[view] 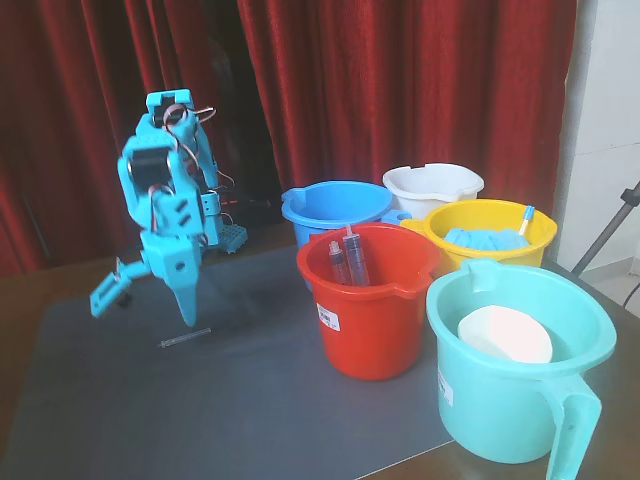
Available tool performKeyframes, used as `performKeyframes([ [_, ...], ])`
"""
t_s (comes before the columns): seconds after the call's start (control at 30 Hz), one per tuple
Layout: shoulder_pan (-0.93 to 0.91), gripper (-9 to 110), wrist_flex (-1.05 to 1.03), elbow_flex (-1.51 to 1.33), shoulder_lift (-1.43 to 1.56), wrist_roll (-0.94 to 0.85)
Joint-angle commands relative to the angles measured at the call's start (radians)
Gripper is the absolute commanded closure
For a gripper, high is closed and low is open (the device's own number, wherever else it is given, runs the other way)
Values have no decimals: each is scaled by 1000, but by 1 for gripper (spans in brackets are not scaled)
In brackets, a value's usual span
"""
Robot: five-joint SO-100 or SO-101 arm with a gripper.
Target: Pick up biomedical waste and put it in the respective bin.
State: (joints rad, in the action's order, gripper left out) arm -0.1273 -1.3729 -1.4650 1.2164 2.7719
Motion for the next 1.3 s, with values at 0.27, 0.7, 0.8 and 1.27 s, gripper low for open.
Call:
performKeyframes([
  [0.27,-9,57,8,137,-184,0],
  [0.7,-9,57,17,124,-206,0],
  [0.8,-11,57,63,87,-206,0],
  [1.27,-28,57,199,-61,-207,-49],
])
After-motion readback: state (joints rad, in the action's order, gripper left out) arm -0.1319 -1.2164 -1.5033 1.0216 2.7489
